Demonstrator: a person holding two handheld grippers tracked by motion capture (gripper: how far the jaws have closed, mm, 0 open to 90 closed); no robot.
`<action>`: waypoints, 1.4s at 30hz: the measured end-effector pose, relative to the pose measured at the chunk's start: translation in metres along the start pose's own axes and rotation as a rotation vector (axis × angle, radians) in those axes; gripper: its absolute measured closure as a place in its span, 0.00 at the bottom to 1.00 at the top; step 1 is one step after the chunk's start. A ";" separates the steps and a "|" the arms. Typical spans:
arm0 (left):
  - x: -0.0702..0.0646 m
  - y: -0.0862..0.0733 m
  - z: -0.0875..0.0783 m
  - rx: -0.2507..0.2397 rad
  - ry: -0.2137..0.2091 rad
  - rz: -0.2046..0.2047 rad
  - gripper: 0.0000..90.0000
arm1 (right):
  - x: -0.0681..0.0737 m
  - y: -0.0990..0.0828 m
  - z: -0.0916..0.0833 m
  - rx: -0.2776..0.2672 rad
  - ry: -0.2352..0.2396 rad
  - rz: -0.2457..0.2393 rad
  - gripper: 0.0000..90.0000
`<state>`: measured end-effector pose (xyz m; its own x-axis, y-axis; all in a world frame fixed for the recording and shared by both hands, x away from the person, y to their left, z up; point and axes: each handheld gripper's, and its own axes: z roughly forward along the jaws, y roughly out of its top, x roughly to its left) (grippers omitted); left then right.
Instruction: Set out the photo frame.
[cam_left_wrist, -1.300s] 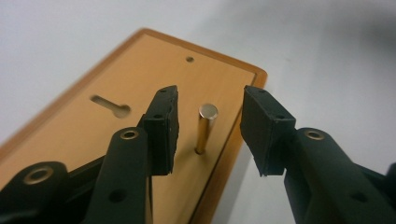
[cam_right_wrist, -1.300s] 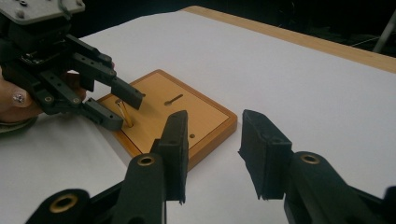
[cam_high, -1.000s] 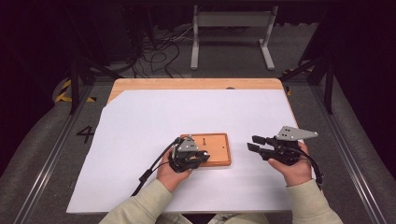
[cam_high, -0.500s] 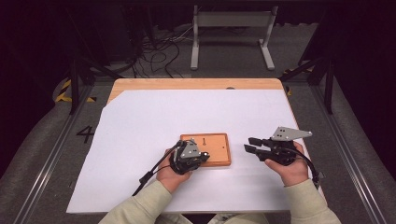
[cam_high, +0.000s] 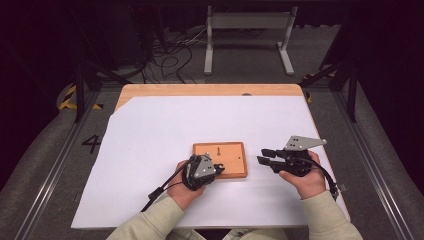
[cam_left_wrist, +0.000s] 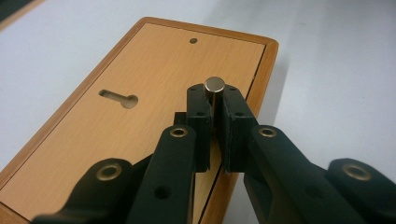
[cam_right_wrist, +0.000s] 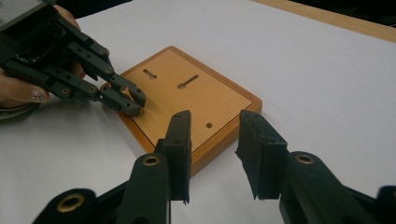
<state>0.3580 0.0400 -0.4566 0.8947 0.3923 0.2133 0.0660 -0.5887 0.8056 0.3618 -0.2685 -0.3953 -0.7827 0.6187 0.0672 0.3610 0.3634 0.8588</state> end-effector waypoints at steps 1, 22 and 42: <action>-0.003 -0.001 -0.001 -0.009 0.017 0.022 0.94 | 0.001 0.001 0.002 0.003 0.004 -0.007 0.72; -0.017 -0.008 -0.004 -0.043 0.088 0.148 0.94 | -0.010 0.029 0.048 0.124 0.027 0.048 0.39; -0.018 -0.010 -0.004 -0.024 0.105 0.155 0.93 | -0.043 0.026 0.117 0.307 0.148 0.268 0.22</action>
<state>0.3397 0.0413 -0.4663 0.8421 0.3710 0.3914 -0.0804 -0.6312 0.7714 0.4638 -0.2039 -0.4356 -0.6967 0.6212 0.3588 0.6784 0.4077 0.6113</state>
